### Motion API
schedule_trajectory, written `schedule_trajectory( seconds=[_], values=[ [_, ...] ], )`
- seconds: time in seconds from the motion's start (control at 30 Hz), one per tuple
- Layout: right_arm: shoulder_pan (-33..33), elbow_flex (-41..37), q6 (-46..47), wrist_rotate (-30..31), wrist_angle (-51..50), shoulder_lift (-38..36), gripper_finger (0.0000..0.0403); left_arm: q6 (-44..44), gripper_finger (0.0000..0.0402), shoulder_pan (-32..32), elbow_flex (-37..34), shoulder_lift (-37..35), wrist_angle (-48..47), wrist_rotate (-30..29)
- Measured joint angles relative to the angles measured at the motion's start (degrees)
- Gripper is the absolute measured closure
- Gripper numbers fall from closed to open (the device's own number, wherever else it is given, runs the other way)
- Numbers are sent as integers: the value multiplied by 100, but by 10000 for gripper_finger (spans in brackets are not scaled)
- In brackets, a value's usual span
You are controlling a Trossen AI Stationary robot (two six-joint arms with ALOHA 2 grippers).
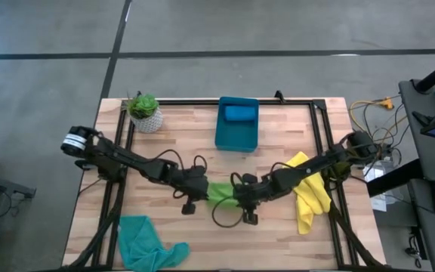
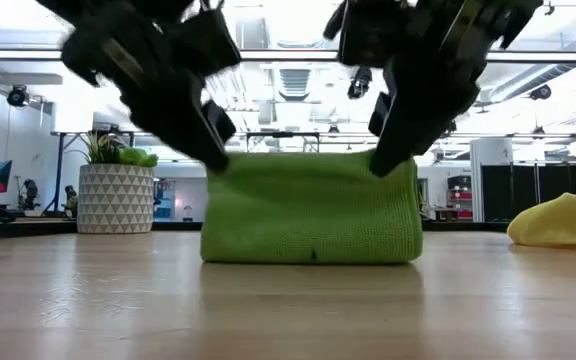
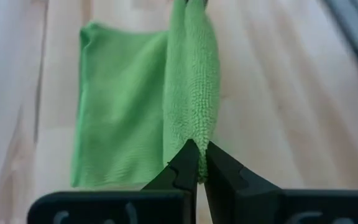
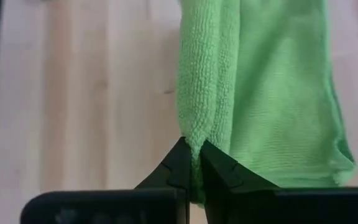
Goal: Fold microfiber towels
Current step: Fold the green microfiber cloth
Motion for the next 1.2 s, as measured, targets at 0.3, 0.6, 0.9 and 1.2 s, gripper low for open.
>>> schedule_trajectory(
  seconds=[0.3, 0.6, 0.9, 1.2],
  values=[
    [-554, -222, -325, -127, -50, 0, 390, 2, 401, 357, 4, 491, 55, -19],
    [-875, -311, -513, -128, -51, -2, 390, 259, 401, 483, 4, 390, 53, -472],
    [-1184, -309, -596, -105, -3, -2, 390, 309, 401, 715, -23, 428, 47, -594],
    [-1584, -321, -125, -108, -7, -4, 346, 308, 323, 979, -148, 460, -5, -638]
  ],
)
